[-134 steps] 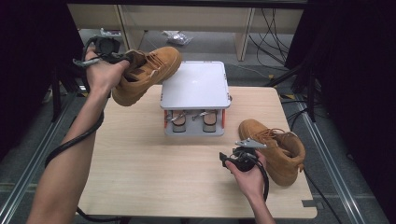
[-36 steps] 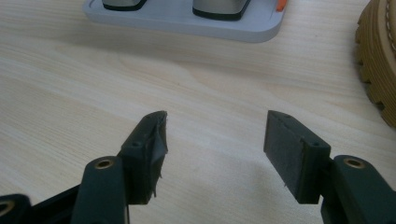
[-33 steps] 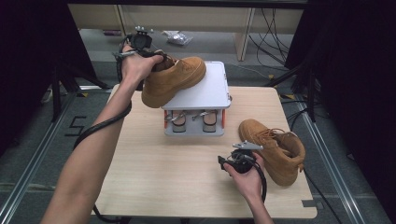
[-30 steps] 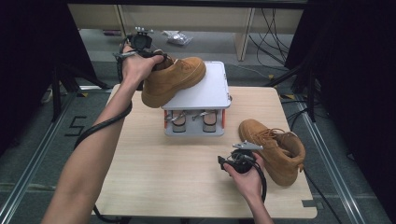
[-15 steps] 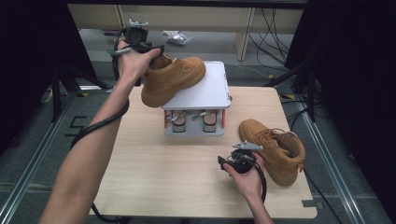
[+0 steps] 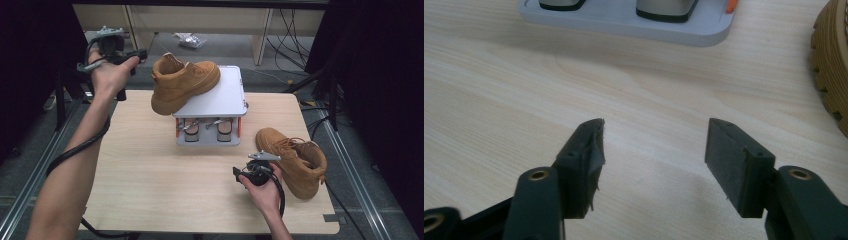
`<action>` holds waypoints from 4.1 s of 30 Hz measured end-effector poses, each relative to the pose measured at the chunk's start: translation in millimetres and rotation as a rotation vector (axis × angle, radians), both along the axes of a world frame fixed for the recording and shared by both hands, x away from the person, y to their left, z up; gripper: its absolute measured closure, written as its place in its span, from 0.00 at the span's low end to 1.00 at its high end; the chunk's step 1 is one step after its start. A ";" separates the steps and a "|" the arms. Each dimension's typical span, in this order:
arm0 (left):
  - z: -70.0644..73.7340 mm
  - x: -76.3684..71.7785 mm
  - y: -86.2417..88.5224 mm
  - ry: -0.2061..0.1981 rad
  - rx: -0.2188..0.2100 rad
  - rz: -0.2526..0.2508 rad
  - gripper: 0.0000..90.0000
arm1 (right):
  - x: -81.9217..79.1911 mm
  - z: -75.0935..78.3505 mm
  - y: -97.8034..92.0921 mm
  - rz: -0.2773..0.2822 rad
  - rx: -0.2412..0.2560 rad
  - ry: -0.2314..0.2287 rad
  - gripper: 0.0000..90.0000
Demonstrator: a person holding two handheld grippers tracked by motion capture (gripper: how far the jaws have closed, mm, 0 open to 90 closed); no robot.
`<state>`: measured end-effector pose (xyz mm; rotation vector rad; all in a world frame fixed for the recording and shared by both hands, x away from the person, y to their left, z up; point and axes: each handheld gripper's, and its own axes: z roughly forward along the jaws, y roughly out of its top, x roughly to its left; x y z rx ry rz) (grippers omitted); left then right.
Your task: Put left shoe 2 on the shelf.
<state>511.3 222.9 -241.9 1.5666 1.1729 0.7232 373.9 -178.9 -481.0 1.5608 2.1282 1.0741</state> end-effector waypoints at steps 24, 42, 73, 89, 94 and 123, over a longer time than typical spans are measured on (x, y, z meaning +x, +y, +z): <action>-95.4 -11.6 -7.2 0.144 0.190 -0.084 1.00 | 34.6 78.0 77.4 0.173 0.074 -0.209 1.00; -106.9 -10.7 -7.8 0.153 0.181 -0.108 1.00 | 91.2 113.7 151.2 0.207 0.122 -0.261 1.00; -101.7 -15.2 -12.7 0.163 0.169 -0.104 1.00 | 110.5 115.4 170.7 0.155 0.151 -0.250 1.00; -97.3 -15.4 -28.7 0.174 0.194 -0.152 1.00 | 116.5 118.9 153.5 0.109 0.154 -0.239 1.00; -98.1 -15.0 -34.1 0.176 0.196 -0.166 1.00 | 118.3 118.6 148.2 0.093 0.152 -0.238 1.00; -101.0 -12.1 -58.0 0.175 0.185 -0.213 1.00 | 127.6 118.7 125.7 0.035 0.143 -0.231 1.00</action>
